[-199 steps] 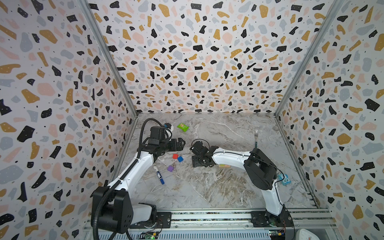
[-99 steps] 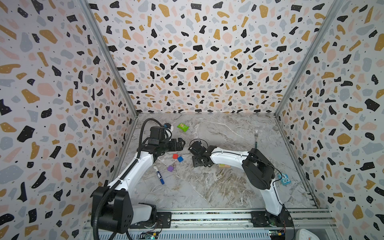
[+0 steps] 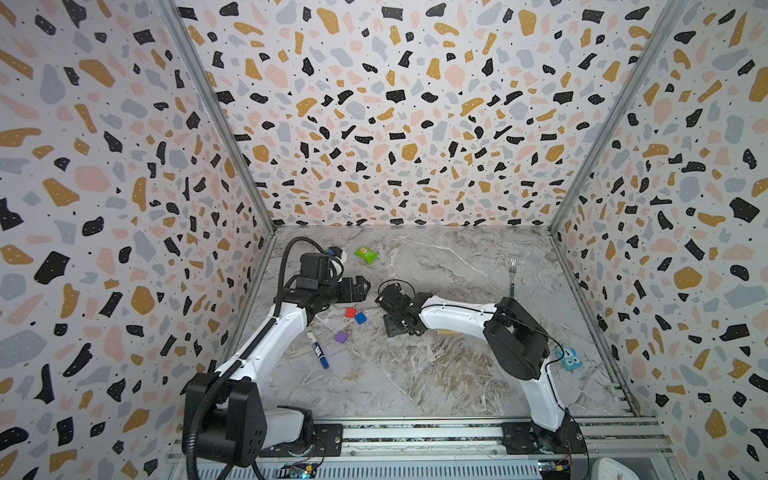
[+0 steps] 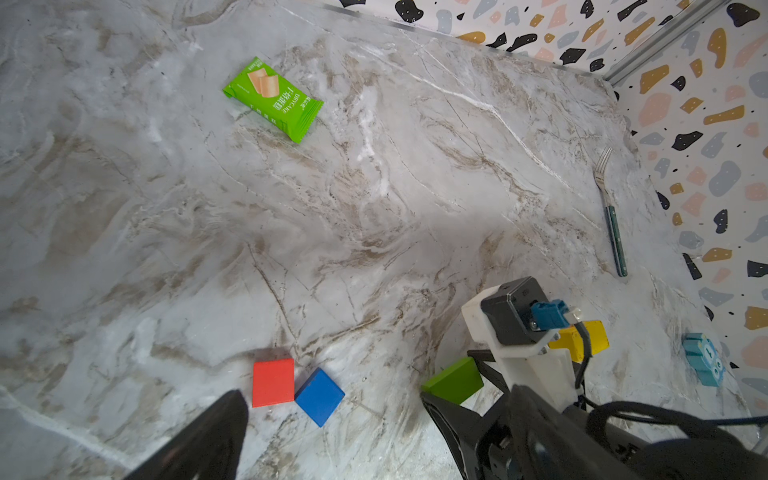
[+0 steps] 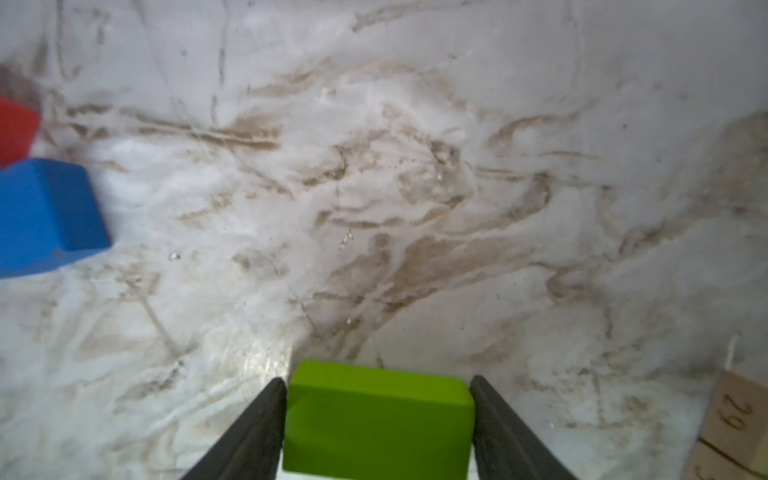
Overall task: Build the wood block tower
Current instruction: 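Close the right gripper on the lime-green block, then lift the lime-green block with the right gripper toward the wood stack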
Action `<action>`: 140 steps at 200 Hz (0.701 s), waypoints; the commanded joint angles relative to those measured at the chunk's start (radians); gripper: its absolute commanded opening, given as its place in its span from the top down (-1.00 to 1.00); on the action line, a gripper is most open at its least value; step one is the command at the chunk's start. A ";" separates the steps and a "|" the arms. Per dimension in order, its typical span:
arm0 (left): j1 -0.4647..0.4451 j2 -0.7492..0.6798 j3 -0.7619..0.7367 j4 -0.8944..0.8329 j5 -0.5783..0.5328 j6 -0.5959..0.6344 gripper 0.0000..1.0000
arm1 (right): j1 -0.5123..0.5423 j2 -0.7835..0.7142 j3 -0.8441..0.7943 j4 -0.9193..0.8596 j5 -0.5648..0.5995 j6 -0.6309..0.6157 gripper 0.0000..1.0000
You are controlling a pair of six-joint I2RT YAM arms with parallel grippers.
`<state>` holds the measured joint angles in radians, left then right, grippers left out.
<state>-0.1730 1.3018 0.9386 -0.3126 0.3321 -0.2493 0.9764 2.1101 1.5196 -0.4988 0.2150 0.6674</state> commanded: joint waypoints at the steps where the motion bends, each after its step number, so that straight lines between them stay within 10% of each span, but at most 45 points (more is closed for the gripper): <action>1: 0.004 -0.002 -0.011 0.026 0.011 0.000 -0.97 | 0.005 -0.038 -0.010 -0.060 0.011 -0.014 -0.46; 140: 0.005 0.003 -0.012 0.026 0.018 0.000 -0.97 | 0.008 -0.056 0.016 -0.087 0.040 -0.020 -0.26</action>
<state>-0.1730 1.3022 0.9375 -0.3126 0.3336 -0.2497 0.9791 2.1071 1.5188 -0.5167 0.2314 0.6594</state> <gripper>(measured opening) 0.985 0.646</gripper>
